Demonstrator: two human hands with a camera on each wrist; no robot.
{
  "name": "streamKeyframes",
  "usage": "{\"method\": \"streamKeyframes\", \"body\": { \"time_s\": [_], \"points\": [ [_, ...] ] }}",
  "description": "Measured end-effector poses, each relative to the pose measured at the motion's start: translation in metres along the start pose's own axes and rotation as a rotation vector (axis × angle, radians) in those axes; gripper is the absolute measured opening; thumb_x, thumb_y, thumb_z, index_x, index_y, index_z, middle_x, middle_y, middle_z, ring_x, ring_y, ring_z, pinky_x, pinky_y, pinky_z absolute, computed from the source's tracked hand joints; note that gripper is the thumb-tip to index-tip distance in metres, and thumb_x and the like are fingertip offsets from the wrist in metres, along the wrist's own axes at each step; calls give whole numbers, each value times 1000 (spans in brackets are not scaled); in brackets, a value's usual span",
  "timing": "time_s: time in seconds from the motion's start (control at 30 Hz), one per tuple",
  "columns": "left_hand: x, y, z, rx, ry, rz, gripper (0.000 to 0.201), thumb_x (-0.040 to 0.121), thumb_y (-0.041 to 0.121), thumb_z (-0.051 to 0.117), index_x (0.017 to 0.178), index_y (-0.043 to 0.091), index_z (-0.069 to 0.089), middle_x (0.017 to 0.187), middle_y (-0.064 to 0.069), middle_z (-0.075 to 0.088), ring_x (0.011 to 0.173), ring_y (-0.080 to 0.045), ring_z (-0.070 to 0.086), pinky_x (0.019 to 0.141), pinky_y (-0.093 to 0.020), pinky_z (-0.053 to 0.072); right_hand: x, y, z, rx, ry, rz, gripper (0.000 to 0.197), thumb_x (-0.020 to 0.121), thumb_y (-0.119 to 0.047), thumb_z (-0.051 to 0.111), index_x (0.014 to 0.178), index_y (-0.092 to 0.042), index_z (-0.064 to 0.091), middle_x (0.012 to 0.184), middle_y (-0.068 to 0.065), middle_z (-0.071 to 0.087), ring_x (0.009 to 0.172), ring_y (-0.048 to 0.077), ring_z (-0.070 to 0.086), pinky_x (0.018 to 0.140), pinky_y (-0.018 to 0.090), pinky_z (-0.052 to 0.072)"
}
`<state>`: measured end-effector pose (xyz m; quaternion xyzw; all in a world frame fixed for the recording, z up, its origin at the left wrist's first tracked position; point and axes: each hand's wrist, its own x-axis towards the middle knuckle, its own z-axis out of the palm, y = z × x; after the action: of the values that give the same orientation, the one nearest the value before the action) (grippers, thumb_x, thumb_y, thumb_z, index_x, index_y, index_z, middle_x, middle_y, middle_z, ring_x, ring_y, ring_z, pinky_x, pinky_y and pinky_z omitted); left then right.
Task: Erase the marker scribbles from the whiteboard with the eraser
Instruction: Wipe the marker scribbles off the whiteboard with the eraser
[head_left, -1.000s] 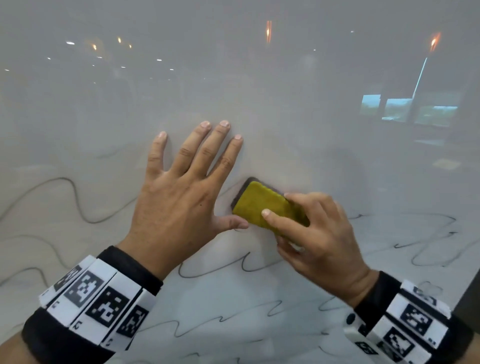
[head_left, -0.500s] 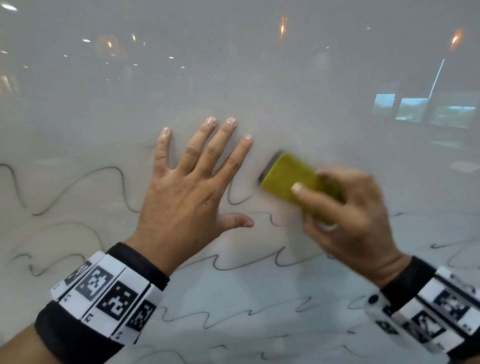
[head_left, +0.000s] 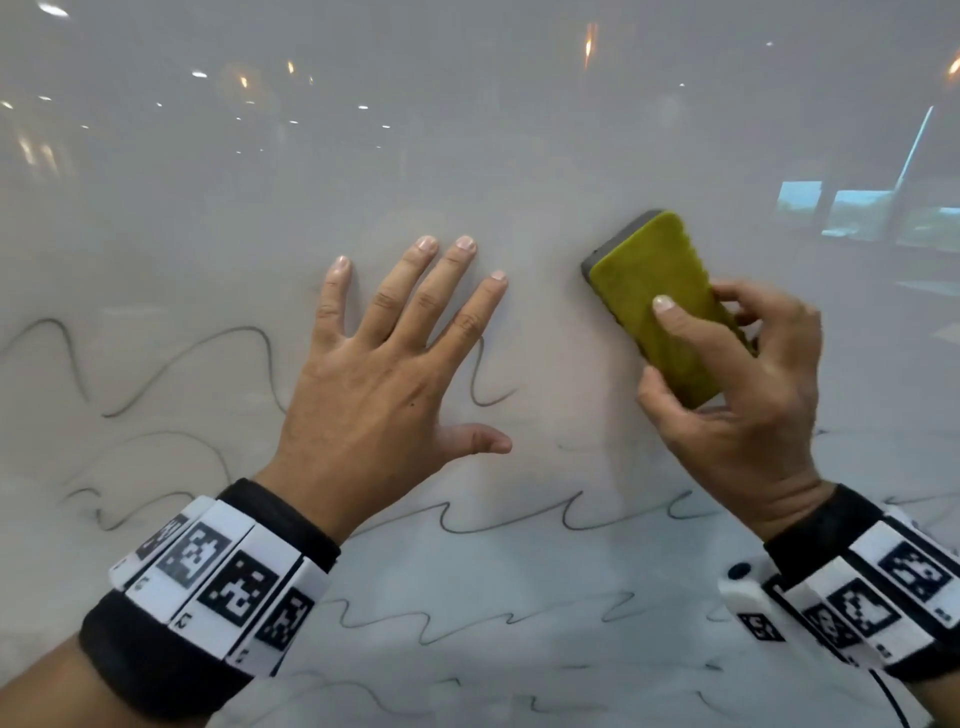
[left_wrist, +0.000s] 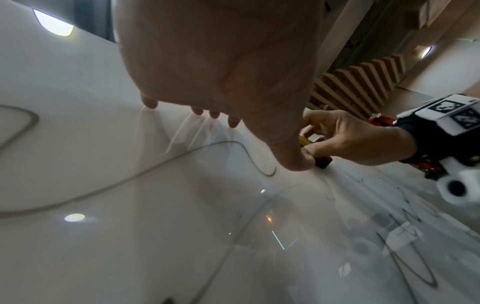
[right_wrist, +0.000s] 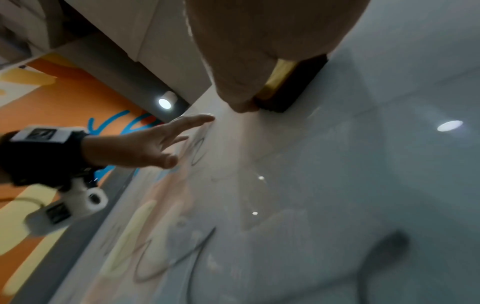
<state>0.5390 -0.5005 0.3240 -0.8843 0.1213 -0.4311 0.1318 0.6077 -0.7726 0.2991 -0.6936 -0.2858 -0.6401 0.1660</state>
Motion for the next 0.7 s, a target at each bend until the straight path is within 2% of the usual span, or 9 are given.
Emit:
{"method": "streamKeyframes", "body": {
  "time_s": [0.07,0.17,0.27,0.43,0.53,0.63,0.7],
  "points": [
    [0,-1,-1,12,-11,1,113,65,84,55,156,24,22,164,-4,16,151,-24,15,114,-65,17,-11,-12,6,12,1,20,37,83,-13,72,120,-16,71,124,13,49,97,41,52,80,52,49],
    [-1,-1,-3,22,-29,-5,113,66,84,53,156,24,21,164,-5,15,151,-23,14,114,-65,18,-40,-38,15,37,-170,-161,37,86,-15,72,123,-20,69,122,16,57,97,41,56,76,51,48],
    [-1,-1,-5,30,-32,-5,113,66,84,53,156,24,21,164,-5,15,151,-23,14,114,-64,18,-30,-37,10,30,-254,-245,30,86,-16,75,116,-20,76,115,18,67,92,41,61,73,47,48],
    [-3,-7,-1,60,-5,-2,115,64,79,64,156,26,21,164,-4,16,150,-23,16,113,-66,17,17,-21,3,24,-72,-25,35,85,-15,74,120,-16,74,117,20,61,94,40,54,77,51,49],
    [-6,-14,3,75,1,-5,115,64,75,67,156,26,19,164,-6,15,151,-24,15,112,-68,17,1,-47,16,42,-50,37,37,85,-15,74,121,-14,73,118,21,60,95,40,54,81,50,50],
    [-13,-24,6,78,23,-8,107,71,75,60,156,25,18,164,-7,15,151,-25,15,112,-68,17,-33,-79,31,42,-218,-157,36,83,-15,75,119,-17,75,116,20,65,93,41,59,74,50,49],
    [-20,-33,6,71,25,-27,108,70,73,60,157,25,18,164,-8,14,151,-26,14,112,-68,17,-28,-79,30,30,-261,-220,33,83,-16,75,116,-20,76,115,19,68,90,42,62,73,48,48]
  ]
}}
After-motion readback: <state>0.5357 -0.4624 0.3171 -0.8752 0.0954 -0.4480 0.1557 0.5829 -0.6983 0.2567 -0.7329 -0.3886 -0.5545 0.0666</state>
